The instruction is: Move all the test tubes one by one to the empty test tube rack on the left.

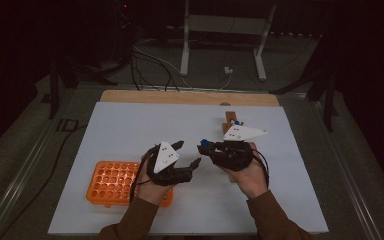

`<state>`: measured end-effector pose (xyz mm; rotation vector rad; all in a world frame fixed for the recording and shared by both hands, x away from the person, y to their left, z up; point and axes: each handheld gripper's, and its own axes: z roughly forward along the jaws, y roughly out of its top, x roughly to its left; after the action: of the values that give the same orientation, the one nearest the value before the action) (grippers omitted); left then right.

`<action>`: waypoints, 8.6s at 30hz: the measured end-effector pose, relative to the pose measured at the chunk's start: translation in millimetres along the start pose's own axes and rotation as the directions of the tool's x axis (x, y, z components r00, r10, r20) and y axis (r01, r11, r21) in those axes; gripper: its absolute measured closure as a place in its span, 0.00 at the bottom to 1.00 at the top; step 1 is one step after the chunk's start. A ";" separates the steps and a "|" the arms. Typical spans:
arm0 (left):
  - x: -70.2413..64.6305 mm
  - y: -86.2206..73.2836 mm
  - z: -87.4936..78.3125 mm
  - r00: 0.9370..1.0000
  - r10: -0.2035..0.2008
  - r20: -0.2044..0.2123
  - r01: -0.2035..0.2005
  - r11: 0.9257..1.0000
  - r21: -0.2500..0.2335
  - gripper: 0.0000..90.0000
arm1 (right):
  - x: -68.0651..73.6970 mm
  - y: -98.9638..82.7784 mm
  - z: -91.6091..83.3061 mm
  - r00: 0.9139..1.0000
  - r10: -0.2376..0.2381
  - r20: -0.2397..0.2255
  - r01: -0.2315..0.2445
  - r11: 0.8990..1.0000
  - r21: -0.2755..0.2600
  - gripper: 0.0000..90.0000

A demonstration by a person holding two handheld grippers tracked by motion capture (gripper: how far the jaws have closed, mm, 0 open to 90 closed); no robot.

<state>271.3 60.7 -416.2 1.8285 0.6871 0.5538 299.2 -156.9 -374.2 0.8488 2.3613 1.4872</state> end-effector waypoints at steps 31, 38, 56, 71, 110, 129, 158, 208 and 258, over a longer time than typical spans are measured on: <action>-2.0 0.7 3.4 0.999 0.010 0.031 -0.010 1.000 0.003 0.86 | -1.0 2.0 -7.9 1.000 0.022 -0.011 -0.022 0.999 -0.047 0.52; 8.0 -1.8 -2.1 0.999 -0.044 0.025 0.044 0.999 -0.001 0.86 | -7.8 -1.9 -18.0 0.998 0.034 0.051 -0.031 0.997 -0.066 0.23; 28.6 -19.2 -19.3 0.995 -0.101 -0.024 0.101 0.995 0.012 0.86 | -31.0 -33.0 -42.5 0.986 0.102 0.130 -0.088 0.990 -0.110 0.00; 39.4 -37.9 -20.9 0.988 -0.142 -0.065 0.145 0.989 0.028 0.86 | -38.4 -52.8 -47.7 0.980 0.136 0.143 -0.121 0.987 -0.105 0.00; 41.6 -66.3 -14.6 0.982 -0.152 -0.113 0.173 0.960 0.219 0.86 | -37.5 -57.0 -48.4 0.981 0.147 0.129 -0.133 0.985 -0.113 0.00; 37.0 -68.8 -4.3 0.985 -0.108 -0.137 0.149 0.927 0.344 0.87 | -36.1 -60.2 -43.8 0.982 0.149 0.115 -0.138 0.986 -0.098 0.00; 48.7 -72.2 -32.5 0.968 -0.211 -0.139 0.230 0.962 0.148 0.30 | -41.2 -58.9 -46.8 0.977 0.142 0.157 -0.127 0.986 -0.104 0.00; 59.4 -70.7 -51.7 0.939 -0.312 -0.143 0.319 0.947 0.025 0.00 | -80.4 -86.6 -14.7 0.927 0.059 0.370 -0.097 0.992 0.085 0.78; 39.2 -36.3 -50.6 0.970 -0.234 -0.071 0.234 0.972 -0.002 0.01 | -57.8 -23.4 -51.6 0.945 0.009 0.328 -0.020 0.999 0.030 0.85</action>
<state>259.5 131.8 -431.4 1.7103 0.9393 0.4611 313.2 -236.5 -377.5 1.0338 2.1419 1.2042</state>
